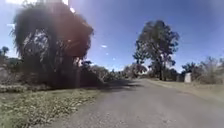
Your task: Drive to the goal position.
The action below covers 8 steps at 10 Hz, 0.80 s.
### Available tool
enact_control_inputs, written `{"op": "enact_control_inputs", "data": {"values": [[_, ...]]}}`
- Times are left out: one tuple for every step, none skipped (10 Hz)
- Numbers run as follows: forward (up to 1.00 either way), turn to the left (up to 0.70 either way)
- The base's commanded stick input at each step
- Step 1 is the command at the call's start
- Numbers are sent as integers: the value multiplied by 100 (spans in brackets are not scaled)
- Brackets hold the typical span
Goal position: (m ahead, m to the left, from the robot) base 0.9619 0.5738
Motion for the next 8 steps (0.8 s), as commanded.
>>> {"op": "enact_control_inputs", "data": {"values": [[100, -28], [100, -31], [100, -34], [100, -37], [100, -39], [93, -39], [77, -35], [61, -30]]}}
